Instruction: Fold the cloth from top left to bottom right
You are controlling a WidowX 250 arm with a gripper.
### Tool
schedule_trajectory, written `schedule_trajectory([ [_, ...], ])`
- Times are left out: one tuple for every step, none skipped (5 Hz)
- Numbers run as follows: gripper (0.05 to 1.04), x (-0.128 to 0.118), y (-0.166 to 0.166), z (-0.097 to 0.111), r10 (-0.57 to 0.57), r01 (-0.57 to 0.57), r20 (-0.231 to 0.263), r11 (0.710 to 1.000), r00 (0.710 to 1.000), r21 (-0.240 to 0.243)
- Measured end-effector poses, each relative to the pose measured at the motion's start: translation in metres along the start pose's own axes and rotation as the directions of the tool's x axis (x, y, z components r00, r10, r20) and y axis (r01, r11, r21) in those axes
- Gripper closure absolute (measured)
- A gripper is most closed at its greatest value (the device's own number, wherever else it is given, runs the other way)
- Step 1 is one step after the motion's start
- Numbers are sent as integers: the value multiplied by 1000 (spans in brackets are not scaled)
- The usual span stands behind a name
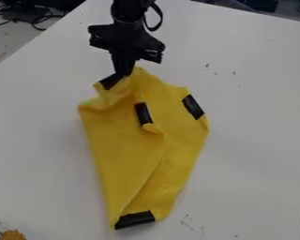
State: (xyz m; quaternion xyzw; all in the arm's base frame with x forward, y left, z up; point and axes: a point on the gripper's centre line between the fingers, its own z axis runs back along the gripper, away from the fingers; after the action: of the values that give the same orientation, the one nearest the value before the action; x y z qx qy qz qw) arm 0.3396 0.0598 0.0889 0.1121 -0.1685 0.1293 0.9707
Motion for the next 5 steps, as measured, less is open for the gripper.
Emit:
schedule_trajectory([
  [1026, -19, -18, 7, 37, -37, -12, 999, 999, -24],
  [1027, -33, -37, 7, 57, -59, -40, 997, 998, -55],
  [1027, -42, -51, 8, 58, -63, -61, 995, 996, -80],
  [1015, -47, -59, 6, 74, -82, -83, 992, 994, -95],
  [857, -51, -62, 3, 64, -75, -106, 992, 992, -104],
])
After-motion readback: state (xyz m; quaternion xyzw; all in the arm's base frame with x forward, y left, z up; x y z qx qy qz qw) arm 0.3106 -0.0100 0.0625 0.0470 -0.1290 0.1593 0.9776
